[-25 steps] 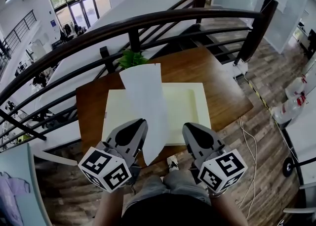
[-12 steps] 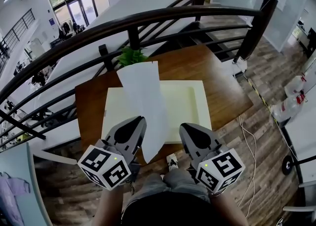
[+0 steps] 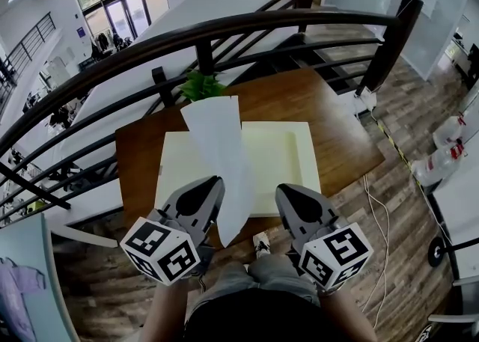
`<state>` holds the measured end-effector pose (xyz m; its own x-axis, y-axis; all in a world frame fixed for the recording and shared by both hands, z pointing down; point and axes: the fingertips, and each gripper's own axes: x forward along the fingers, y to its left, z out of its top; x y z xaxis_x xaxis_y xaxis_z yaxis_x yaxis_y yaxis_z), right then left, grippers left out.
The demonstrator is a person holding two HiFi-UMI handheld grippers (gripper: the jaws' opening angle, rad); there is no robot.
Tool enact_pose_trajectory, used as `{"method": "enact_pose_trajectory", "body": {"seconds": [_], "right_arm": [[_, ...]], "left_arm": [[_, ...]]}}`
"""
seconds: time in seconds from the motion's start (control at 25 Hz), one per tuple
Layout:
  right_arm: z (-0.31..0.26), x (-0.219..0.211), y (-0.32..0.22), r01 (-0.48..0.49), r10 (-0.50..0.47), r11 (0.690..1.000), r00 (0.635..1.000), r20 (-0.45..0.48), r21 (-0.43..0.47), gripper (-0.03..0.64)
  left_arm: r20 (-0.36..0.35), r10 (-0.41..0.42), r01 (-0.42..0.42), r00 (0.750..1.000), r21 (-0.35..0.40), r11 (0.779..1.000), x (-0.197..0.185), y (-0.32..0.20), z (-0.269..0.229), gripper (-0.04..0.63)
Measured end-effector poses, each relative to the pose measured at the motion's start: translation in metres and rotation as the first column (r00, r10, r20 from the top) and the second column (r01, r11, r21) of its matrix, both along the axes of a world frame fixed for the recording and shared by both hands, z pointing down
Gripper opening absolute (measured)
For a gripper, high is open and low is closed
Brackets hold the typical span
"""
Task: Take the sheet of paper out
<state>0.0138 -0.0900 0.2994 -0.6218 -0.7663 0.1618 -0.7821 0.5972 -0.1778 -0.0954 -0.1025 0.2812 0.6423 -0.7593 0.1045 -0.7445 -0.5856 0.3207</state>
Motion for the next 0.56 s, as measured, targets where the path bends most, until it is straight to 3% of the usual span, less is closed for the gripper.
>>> {"method": "enact_pose_trajectory", "body": {"seconds": [0.56], "right_arm": [[0.0,0.01,-0.003,-0.011,0.011,1.0,1.0,0.005,-0.003,0.026]], "left_arm": [[-0.024,0.008,-0.008,1.0,-0.001,1.0,0.011,0.001,-0.006,0.02]]}}
